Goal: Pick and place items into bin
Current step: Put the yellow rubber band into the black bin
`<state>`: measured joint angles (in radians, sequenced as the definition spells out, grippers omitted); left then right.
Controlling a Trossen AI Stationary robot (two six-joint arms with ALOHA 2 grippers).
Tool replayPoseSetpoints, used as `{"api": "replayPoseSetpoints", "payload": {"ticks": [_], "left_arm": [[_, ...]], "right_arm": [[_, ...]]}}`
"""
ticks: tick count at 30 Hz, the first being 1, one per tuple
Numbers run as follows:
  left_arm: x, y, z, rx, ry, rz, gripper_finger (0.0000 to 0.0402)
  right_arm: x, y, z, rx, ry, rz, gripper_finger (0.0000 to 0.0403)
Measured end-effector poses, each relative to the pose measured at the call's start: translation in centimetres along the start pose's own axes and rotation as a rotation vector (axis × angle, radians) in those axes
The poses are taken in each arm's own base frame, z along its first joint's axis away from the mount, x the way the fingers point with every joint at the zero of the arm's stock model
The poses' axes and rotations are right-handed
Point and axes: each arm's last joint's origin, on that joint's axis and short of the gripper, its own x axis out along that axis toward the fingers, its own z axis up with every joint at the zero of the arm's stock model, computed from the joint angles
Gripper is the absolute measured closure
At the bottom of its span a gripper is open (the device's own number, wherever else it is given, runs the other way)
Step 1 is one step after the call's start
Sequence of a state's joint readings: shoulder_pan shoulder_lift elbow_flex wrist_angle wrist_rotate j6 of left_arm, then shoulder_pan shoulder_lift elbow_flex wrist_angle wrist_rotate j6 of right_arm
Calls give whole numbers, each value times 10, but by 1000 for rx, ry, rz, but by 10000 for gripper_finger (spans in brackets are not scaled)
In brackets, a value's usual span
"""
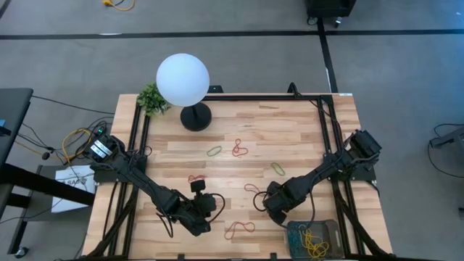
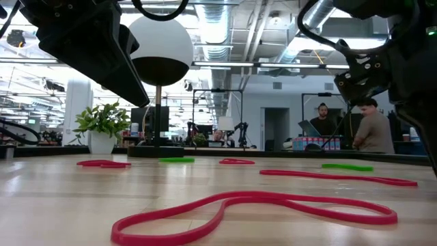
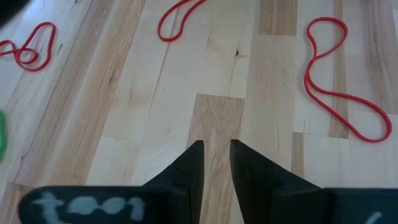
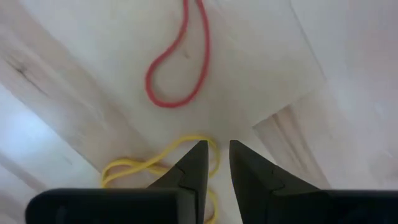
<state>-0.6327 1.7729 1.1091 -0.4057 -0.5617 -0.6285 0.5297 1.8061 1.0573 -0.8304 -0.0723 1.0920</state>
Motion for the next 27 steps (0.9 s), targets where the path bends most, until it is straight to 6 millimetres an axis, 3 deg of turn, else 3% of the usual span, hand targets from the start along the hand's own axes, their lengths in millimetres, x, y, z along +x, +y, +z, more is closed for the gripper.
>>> {"api": "replayPoseSetpoints", "payload": {"ticks": [15,27], "left_arm": [[0,0,0,-4,0,0,334],[0,0,0,-4,0,0,334]], "right_arm": [[0,-1,-7,-9,23,-42,343],[1,9,-14,-26,-30,6,343]]}}
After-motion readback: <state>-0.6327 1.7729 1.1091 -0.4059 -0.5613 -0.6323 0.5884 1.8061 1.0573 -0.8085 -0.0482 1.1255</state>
